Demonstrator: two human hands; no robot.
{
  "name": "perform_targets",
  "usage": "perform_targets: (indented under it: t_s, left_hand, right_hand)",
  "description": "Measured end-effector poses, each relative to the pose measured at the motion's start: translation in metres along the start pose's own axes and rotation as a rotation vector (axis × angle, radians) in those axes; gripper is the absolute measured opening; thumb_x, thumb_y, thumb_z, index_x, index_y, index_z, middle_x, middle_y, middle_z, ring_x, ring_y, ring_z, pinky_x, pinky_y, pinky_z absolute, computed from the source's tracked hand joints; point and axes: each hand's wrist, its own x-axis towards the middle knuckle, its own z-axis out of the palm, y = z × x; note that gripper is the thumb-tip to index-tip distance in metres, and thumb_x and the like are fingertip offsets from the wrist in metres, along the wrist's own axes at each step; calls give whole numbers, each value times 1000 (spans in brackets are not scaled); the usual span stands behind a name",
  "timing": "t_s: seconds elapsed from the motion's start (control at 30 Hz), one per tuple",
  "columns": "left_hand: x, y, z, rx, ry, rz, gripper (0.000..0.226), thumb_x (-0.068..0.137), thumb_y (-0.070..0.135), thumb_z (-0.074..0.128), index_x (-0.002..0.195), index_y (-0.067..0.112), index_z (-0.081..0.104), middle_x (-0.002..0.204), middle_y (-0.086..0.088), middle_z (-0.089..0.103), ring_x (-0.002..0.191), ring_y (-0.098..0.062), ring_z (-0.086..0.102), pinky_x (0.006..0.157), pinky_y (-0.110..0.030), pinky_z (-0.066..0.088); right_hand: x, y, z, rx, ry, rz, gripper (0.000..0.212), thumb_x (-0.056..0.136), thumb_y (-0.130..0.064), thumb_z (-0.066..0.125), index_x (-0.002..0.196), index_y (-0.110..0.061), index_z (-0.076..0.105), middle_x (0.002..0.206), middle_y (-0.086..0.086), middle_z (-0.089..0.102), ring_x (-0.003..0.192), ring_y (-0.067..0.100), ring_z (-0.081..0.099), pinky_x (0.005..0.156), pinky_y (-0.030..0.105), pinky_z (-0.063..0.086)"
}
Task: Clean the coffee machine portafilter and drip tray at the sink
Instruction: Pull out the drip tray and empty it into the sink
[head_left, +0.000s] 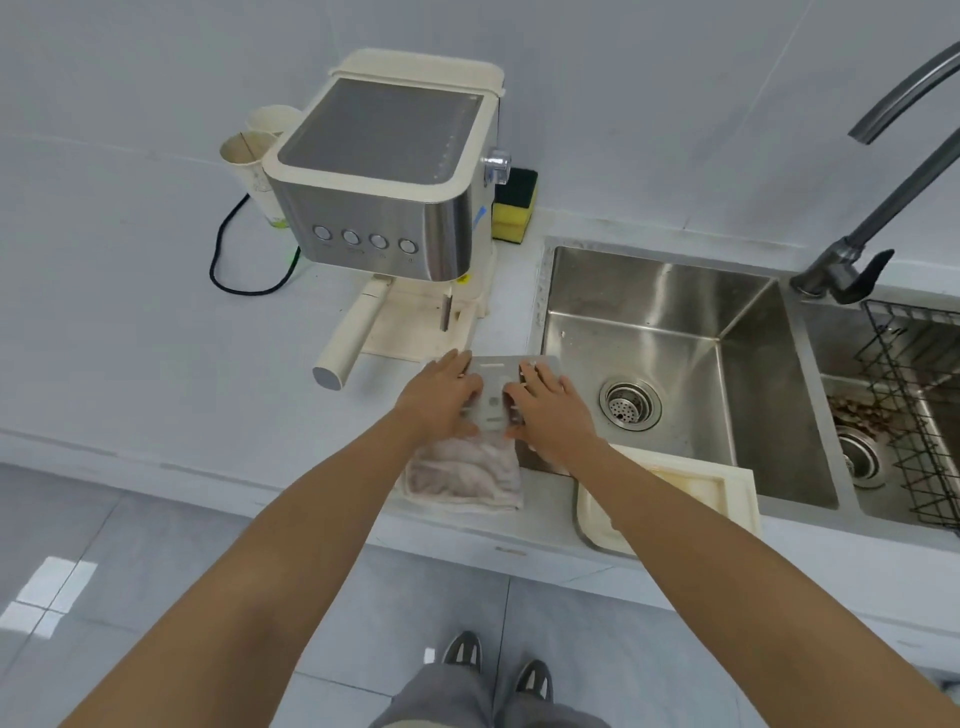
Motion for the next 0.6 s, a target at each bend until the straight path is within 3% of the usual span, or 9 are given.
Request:
perform_targets:
  t_s: [0.2,0.37,0.43,0.53,0.6]
  left_hand:
    - [36,-9,0,87,-19,-7,55,86,41,58,127,10,40,152,-16,16,140,-32,13,110,-39,20]
    - [58,2,5,93,6,-69,63,81,46,61,129,10,41,154,-20,10,144,-32,7,115,-46,13]
    - [67,12,10,100,55,-79,64,80,50,59,128,11,43,153,-20,15,142,-33,14,112,-47,18]
    - [82,26,16,33,182,-147,61,80,53,56,121,8,51,149,-20,26,134,-33,31,101,-45,34]
    - [93,31,16,-30,222,-221,62,80,55,55,119,6,53,146,-20,31,130,-33,36,96,-43,39]
  right_hand:
    - [28,12,-3,-50,-9,48,49,93,-36,46,135,-15,31,156,10,9,144,27,5,114,43,14]
    - [47,27,-9,-241,-62,-37,49,97,-28,37,139,-6,24,155,19,8,144,31,8,114,46,14]
    - [52,32,-11,-303,-47,-63,46,97,-24,34,137,-1,27,153,23,12,143,33,13,112,46,19]
    - [59,43,-20,-388,75,-20,44,91,-24,47,132,-7,41,148,21,32,135,31,34,105,41,35]
    - [66,53,-19,-286,1,13,53,91,-17,47,140,-11,27,151,23,20,137,35,26,107,44,31]
